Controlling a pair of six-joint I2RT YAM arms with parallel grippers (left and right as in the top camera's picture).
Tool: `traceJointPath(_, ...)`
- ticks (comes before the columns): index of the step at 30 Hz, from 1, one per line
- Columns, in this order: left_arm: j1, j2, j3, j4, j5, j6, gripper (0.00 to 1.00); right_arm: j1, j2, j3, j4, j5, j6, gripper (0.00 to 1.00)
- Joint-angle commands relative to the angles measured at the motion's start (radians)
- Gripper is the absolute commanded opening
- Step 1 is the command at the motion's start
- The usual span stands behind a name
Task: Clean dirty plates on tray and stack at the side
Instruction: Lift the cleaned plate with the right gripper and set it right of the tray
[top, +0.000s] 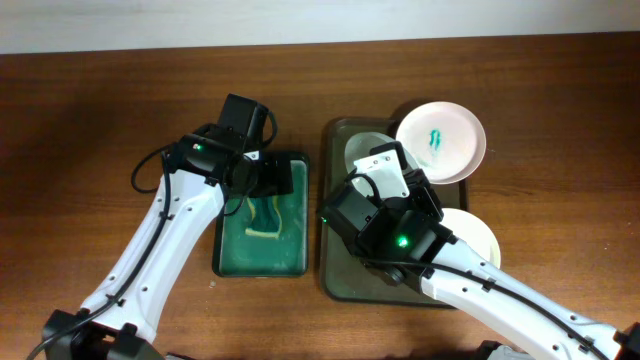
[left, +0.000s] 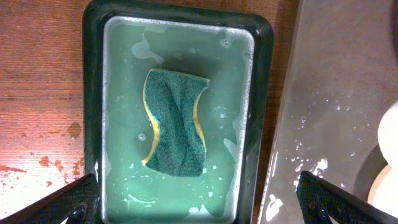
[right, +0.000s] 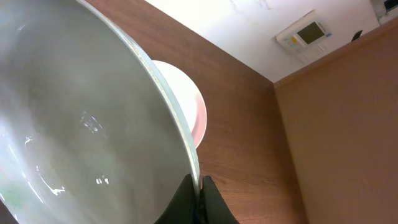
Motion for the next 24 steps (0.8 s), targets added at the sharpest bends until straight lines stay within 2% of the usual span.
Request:
traceJointPath(1, 0.007, -0.012, 0.014, -0.002, 0.004, 0.003, 0.99, 0.006, -0.015, 0.004, 0.003, 0.038, 0.024, 0.04)
traceJointPath(9, 0.007, -0.012, 0.014, -0.002, 0.004, 0.003, 0.99, -0.007, -0.015, 0.004, 0.002, 0.094, 0.055, 0.04)
traceJointPath(10, 0.007, -0.012, 0.014, -0.002, 0.004, 0.003, 0.99, 0.000, -0.015, 0.004, 0.034, 0.019, 0.019, 0.04)
traceJointPath(11, 0.007, -0.012, 0.014, -0.002, 0.004, 0.003, 0.99, 0.001, -0.014, 0.003, 0.014, 0.070, -0.018, 0.04)
traceJointPath(12, 0.007, -0.012, 0.014, -0.002, 0.004, 0.003, 0.99, -0.012, -0.013, 0.003, -0.017, 0.169, 0.048, 0.04)
traceJointPath(13, 0.007, -0.012, 0.014, -0.002, 0.004, 0.003, 0.99, -0.018, -0.014, 0.005, 0.023, 0.083, 0.079, 0.04)
traceJointPath(14, 0.007, -0.012, 0.014, -0.002, 0.004, 0.003, 0.99, -0.008, -0.014, 0.006, 0.031, 0.013, -0.013, 0.04)
traceJointPath(15, 0.007, -0.012, 0.014, -0.002, 0.004, 0.003, 0.99, -0.007, -0.014, 0.005, 0.003, 0.055, -0.023, 0.04)
traceJointPath(16, 0.007, -0.012, 0.014, -0.002, 0.004, 0.003, 1.00, -0.014, -0.014, 0.006, -0.027, 0.108, 0.141, 0.04)
traceJointPath(17, 0.007, -0.012, 0.014, -0.002, 0.004, 0.003, 0.99, -0.011, -0.015, 0.006, -0.003, 0.052, 0.127, 0.04)
traceJointPath(19, 0.007, -0.012, 0.014, -0.002, 0.004, 0.003, 0.99, -0.013, -0.009, 0.006, -0.024, 0.107, 0.094, 0.04)
traceJointPath(22, 0.007, -0.012, 0.014, -0.002, 0.004, 0.003, 0.99, -0.020, -0.009, 0.006, -0.032, 0.079, 0.095, 0.04)
traceJointPath(24, 0.007, -0.012, 0.014, -0.002, 0.004, 0.003, 0.99, -0.024, -0.009, 0.006, -0.031, -0.006, 0.179, 0.04)
